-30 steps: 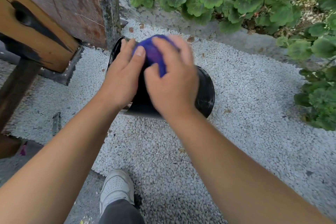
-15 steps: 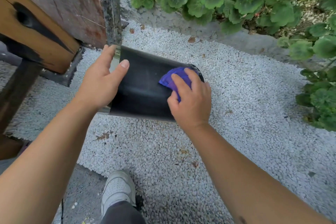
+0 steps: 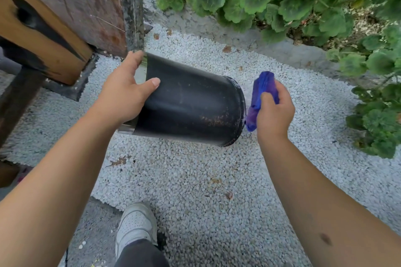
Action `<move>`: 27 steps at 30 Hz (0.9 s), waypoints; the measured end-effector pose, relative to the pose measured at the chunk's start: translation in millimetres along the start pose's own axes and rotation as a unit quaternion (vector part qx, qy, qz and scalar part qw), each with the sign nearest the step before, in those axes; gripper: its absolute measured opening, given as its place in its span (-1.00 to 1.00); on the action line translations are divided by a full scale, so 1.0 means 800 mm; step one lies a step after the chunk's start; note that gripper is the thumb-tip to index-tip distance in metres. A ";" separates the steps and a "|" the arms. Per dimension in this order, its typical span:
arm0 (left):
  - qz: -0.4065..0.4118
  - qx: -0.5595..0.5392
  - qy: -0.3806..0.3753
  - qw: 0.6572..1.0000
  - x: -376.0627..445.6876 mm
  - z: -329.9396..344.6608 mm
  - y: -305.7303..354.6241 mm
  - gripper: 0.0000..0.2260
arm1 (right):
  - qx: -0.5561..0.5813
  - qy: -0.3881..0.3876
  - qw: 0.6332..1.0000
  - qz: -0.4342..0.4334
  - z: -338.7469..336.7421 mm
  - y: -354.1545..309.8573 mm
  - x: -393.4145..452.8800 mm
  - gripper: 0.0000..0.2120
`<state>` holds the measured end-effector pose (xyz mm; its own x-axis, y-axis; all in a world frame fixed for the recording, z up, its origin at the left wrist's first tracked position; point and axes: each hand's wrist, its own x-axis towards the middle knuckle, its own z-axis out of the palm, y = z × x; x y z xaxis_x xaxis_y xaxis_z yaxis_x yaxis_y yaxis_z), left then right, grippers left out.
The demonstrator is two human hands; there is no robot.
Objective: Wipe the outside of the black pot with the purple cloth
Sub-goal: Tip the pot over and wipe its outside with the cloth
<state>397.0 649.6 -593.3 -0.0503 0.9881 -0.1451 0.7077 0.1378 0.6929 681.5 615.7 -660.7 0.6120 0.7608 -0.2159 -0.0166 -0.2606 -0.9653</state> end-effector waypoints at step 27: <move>0.142 0.073 -0.057 0.986 -0.113 0.004 -0.049 -0.14 | -0.159 -0.093 0.981 -0.060 0.000 0.062 -0.072 -0.51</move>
<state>375.9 554.7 -609.5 0.2377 0.9703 -0.0440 0.7764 -0.1626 0.6089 645.6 559.1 -696.3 0.4384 0.8851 -0.1561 0.3118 -0.3127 -0.8972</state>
